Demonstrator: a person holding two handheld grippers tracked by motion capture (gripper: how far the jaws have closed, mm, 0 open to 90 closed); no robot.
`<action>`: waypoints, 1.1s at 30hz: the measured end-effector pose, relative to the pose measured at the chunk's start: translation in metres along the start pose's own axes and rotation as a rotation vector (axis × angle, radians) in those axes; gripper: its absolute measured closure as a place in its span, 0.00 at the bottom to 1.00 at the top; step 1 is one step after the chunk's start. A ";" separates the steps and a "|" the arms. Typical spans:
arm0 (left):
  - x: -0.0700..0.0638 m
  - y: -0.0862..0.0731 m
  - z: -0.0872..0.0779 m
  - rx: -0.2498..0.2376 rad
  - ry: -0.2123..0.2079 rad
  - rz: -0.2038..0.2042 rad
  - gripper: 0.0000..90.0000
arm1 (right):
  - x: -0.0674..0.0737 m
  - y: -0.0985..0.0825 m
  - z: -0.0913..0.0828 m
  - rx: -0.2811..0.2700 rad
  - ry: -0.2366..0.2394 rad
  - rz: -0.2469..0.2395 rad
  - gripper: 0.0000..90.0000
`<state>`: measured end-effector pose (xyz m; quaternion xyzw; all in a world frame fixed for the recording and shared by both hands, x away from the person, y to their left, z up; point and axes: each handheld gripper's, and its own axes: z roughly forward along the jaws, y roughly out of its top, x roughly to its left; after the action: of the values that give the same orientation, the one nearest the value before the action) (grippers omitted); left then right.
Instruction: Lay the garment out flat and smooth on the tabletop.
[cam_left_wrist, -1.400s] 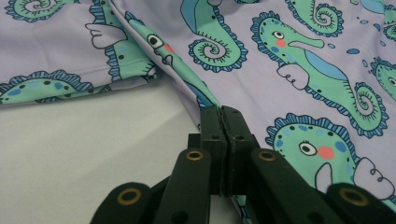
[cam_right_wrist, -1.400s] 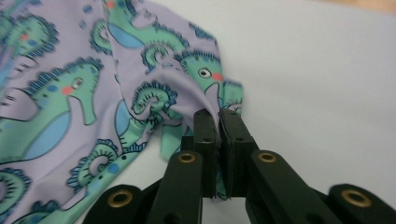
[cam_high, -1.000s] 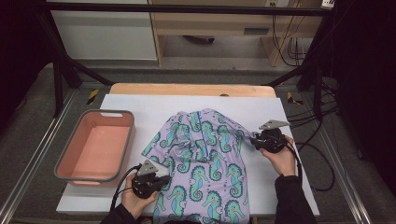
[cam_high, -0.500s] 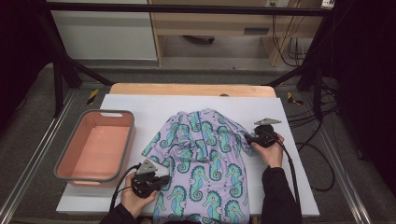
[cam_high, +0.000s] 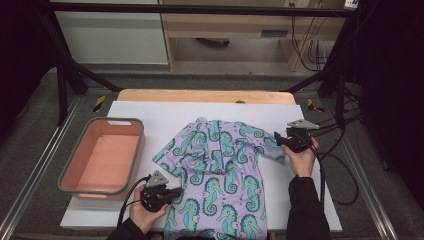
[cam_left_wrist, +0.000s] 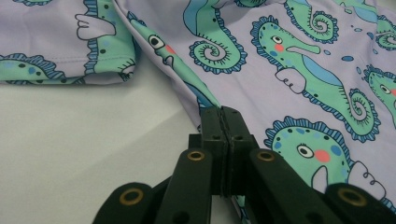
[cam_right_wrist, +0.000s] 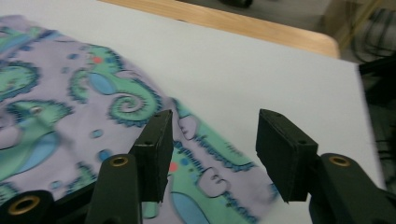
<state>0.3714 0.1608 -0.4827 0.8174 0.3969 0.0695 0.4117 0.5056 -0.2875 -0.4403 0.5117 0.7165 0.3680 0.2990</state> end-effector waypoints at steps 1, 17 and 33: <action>0.000 0.001 -0.001 -0.004 -0.004 0.000 0.99 | 0.003 -0.003 -0.001 0.001 0.024 0.006 0.49; 0.043 0.060 -0.011 -0.108 0.119 -0.084 0.41 | 0.058 -0.041 -0.040 0.051 0.288 -0.034 0.40; 0.091 0.077 0.040 -0.039 0.300 -0.031 0.48 | 0.081 -0.084 -0.075 0.079 0.383 -0.035 0.42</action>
<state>0.4960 0.1742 -0.4718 0.7835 0.4650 0.1923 0.3645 0.3775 -0.2442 -0.4733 0.4310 0.7829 0.4251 0.1433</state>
